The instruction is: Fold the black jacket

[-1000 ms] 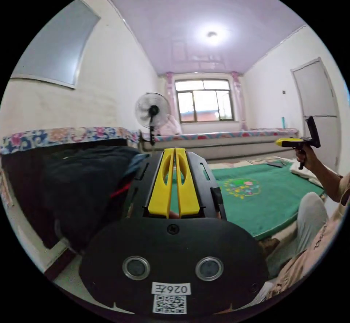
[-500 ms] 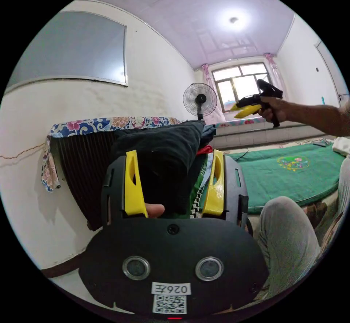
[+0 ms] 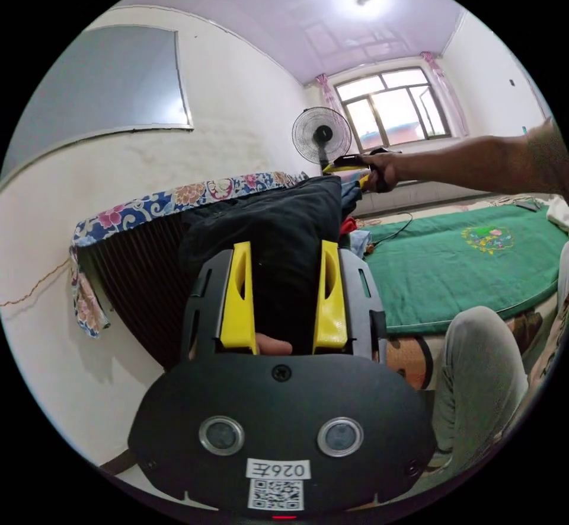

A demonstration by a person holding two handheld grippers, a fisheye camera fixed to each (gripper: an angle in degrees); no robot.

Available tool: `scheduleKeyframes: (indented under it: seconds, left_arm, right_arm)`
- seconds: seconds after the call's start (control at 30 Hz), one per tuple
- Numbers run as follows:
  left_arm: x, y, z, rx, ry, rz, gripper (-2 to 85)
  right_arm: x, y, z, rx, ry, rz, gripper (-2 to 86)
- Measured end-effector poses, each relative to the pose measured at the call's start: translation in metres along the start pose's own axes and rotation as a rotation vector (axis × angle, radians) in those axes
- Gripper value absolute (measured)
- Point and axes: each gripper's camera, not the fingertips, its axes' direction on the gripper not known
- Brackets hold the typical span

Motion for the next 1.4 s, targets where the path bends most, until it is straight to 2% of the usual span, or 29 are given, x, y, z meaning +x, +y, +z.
scheduleKeyframes:
  seconds: [0.13,0.27,0.37,0.5,0.6,0.67,0.8,0.93,1.0,1.07,1.13,1.2,1.27,1.33,1.4]
  left_arm:
    - [-0.009,-0.011,-0.022,0.021,0.011,0.031,7.3]
    - [-0.038,-0.034,-0.047,0.093,0.104,-0.008,3.6]
    - [-0.048,-0.068,-0.07,0.133,0.006,0.053,2.2]
    - [-0.064,-0.112,-0.113,0.235,-0.092,0.061,1.3]
    - [-0.087,-0.134,-0.164,0.416,0.039,-0.014,1.0]
    - [-0.096,-0.145,-0.197,0.555,0.223,-0.055,0.8]
    - [-0.081,-0.16,-0.215,0.658,0.481,-0.043,0.7]
    - [-0.035,-0.183,-0.183,0.647,0.869,-0.045,0.7]
    - [-0.006,-0.194,-0.152,0.59,1.051,-0.061,0.7]
    - [0.038,-0.205,-0.097,0.462,1.29,-0.133,0.7]
    - [0.074,-0.211,-0.052,0.346,1.414,-0.202,0.7]
    - [0.103,-0.218,-0.018,0.253,1.471,-0.236,0.7]
    - [0.123,-0.233,0.004,0.185,1.49,-0.257,0.7]
    - [0.128,-0.248,-0.003,0.204,1.472,-0.222,0.7]
    - [0.134,-0.268,-0.02,0.239,1.422,-0.14,0.8]
  right_arm:
    - [-0.016,-0.01,0.018,-0.012,0.098,-0.048,8.5]
    - [-0.087,-0.009,0.028,0.036,0.36,-0.294,2.6]
    - [-0.159,0.011,0.046,0.094,0.516,-0.519,0.7]
    - [-0.255,0.06,0.036,0.229,0.537,-0.751,-0.9]
    - [-0.3,0.103,-0.02,0.393,0.478,-0.852,-1.0]
    - [-0.319,0.133,-0.066,0.477,0.474,-0.908,-1.0]
    - [-0.337,0.218,-0.185,0.624,0.551,-1.005,-1.0]
    - [-0.324,0.273,-0.273,0.611,0.713,-0.938,-1.0]
    - [-0.295,0.29,-0.317,0.538,0.858,-0.814,-1.0]
    - [-0.261,0.29,-0.342,0.443,0.963,-0.691,-1.0]
    - [-0.218,0.283,-0.361,0.352,1.057,-0.577,-1.0]
    - [-0.157,0.266,-0.383,0.264,1.153,-0.42,-1.0]
    - [-0.127,0.256,-0.405,0.263,1.177,-0.355,-0.9]
    - [-0.117,0.25,-0.437,0.332,1.102,-0.341,-1.0]
    - [-0.124,0.25,-0.488,0.471,0.914,-0.384,-1.0]
